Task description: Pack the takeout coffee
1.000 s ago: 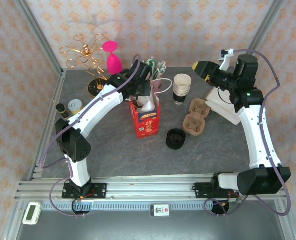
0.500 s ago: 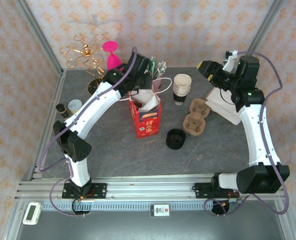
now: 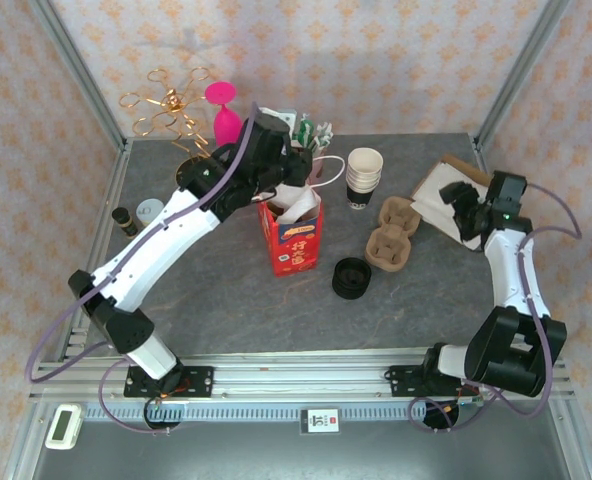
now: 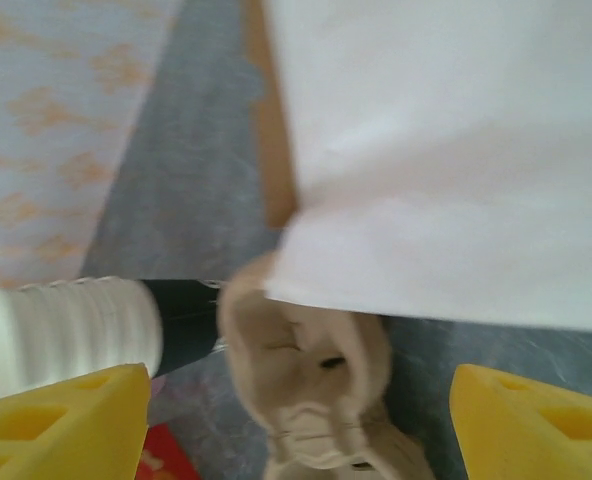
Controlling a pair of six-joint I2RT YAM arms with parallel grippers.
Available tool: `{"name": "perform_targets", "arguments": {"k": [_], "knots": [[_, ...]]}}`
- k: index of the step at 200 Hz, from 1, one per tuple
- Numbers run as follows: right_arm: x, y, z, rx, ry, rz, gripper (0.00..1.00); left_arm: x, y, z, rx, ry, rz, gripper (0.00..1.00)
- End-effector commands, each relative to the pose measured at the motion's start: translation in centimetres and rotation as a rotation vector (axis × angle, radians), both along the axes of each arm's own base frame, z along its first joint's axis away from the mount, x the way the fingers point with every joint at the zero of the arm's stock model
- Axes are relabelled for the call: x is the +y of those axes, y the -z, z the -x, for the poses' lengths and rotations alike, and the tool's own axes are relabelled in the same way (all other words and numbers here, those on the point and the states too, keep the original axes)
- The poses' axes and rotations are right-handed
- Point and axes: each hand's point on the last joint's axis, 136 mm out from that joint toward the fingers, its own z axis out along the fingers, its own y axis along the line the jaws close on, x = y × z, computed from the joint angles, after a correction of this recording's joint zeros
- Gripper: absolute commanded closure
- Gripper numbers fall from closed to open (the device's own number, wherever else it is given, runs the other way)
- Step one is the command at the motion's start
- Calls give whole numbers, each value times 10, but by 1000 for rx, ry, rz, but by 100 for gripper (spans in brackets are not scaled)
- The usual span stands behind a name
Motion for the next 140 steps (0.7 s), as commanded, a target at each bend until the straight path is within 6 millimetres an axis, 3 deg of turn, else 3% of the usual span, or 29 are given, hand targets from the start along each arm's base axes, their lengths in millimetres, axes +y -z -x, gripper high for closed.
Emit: {"name": "perform_targets", "arguments": {"k": [1,30,51,90,113,140], "knots": [[-17,18,3,24,141,-5,20,-18,-6,8,-60,91,50,70],[-16,44,0,28,246,-125,19,-19,6,10,-71,108,26,68],[-13,52,-8,17,271,-187,22,-22,10,10,-77,124,25,67],[11,36,-23,-21,246,-262,27,-19,12,8,-107,111,5,66],[11,33,-25,-16,285,-296,32,-14,15,6,-109,91,-22,66],[26,26,-32,-38,291,-340,32,-9,12,7,-128,80,-40,63]]}}
